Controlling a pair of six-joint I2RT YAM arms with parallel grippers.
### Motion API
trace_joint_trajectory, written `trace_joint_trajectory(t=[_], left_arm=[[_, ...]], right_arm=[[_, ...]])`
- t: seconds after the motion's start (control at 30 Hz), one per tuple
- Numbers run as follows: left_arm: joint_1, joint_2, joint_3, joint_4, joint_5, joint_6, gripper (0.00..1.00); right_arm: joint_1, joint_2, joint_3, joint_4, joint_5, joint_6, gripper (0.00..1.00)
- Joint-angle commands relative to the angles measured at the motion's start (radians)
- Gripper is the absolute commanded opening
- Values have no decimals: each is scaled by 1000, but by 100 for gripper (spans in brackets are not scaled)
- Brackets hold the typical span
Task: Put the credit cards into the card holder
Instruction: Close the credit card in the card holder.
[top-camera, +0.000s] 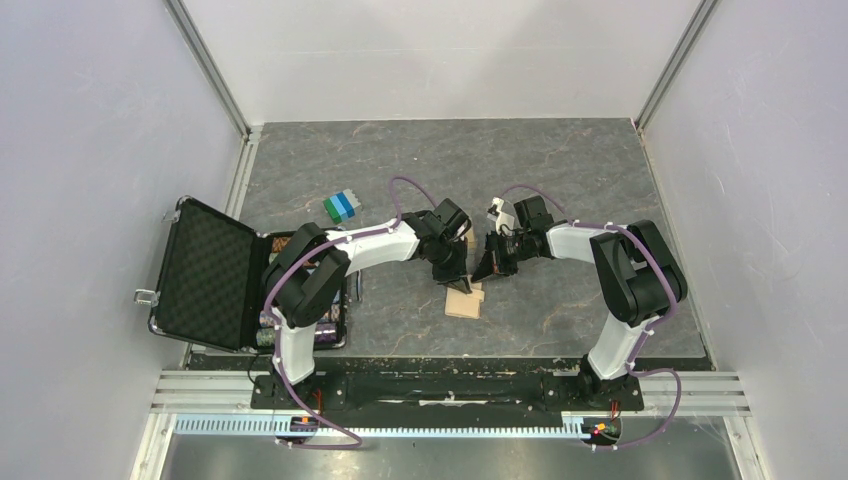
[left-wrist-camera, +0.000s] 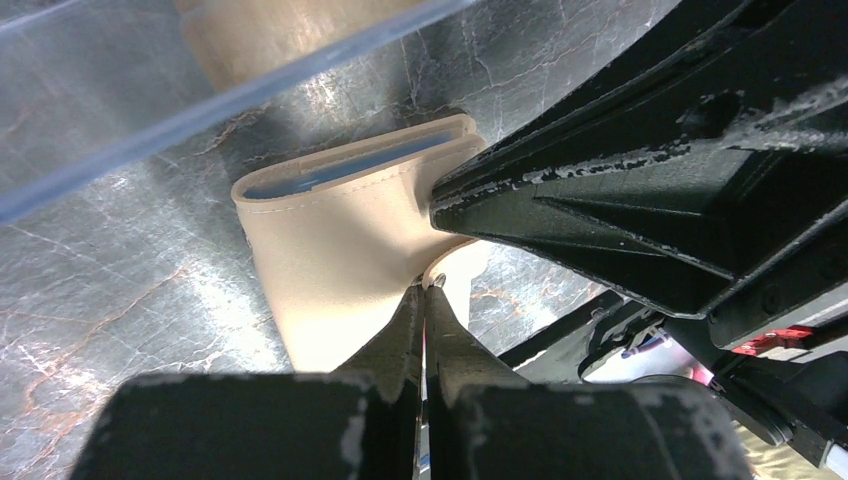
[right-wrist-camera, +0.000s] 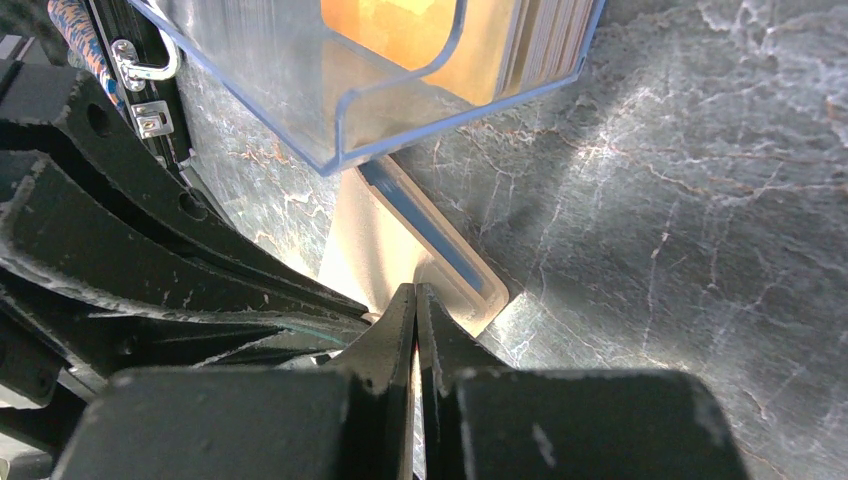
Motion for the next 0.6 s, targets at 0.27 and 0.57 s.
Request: trace_joint_trajectory(t=[0.27,0.57], left_arm=[[-5,-33,-1,-27,-28,47,2],[-14,-23,-7,-48,-38,57,2]], right_arm=[[-3,19,1,-35,135,-51,0],[-4,-4,15,-42,124,-53,0]])
